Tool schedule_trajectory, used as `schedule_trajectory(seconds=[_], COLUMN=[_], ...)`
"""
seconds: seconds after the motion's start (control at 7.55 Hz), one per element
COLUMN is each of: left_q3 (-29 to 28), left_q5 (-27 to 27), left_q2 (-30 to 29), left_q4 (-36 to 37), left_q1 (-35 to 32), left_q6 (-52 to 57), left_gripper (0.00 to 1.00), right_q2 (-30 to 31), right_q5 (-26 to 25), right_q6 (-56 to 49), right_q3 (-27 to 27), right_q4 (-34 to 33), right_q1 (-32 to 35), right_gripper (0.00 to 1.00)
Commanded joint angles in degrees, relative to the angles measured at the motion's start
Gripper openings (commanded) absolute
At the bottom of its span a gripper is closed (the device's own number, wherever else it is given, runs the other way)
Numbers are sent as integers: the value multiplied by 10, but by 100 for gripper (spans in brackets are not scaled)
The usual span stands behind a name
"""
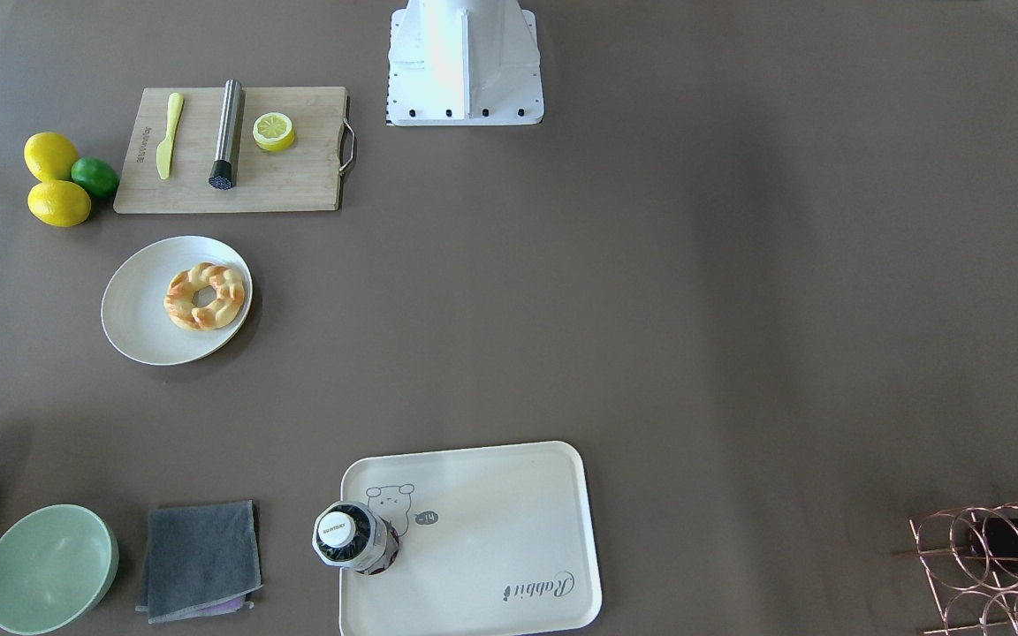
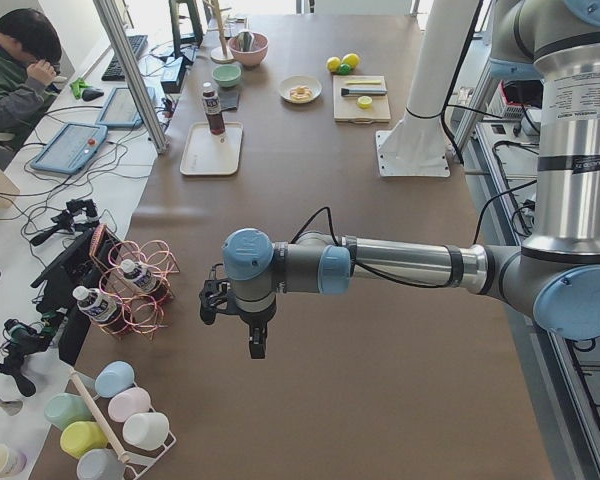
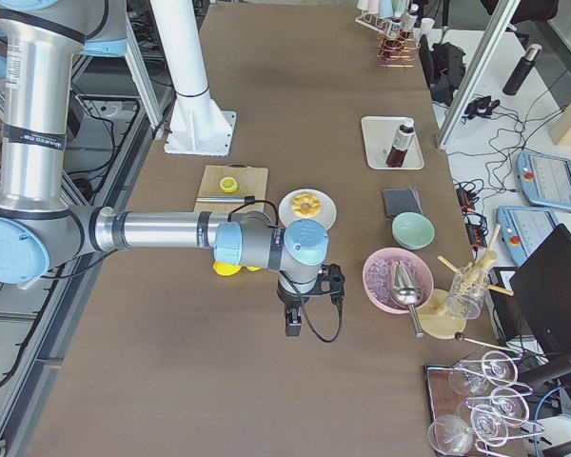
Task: Place donut on tray
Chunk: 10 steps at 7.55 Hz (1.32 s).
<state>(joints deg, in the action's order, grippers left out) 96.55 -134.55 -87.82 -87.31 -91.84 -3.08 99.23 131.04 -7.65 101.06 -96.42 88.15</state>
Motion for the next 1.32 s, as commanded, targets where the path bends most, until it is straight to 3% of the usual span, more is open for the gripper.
schedule_trajectory(seconds=[0.0,0.93,1.06,1.19], left_q3=[-2,-13,-18,-18], left_q5=[0,-1,-2,-3], left_q2=[2,-4,-3,-6], left_q4=[-43,-67,-74,-75], left_q1=[-1,-1,-1,-1], left_q6=[-3,-3,-3,-5], left_gripper=[99,99,99,99], right_q2=[0,-6,-9,-9], right_q5=[0,1,1,1], right_q6=[-1,-2,-2,-1], right_q3=[-1,-1,8,7], right_q4=[0,0,9,64], right_q1=[0,-9,-12,-13], right_gripper=[100,100,100,100])
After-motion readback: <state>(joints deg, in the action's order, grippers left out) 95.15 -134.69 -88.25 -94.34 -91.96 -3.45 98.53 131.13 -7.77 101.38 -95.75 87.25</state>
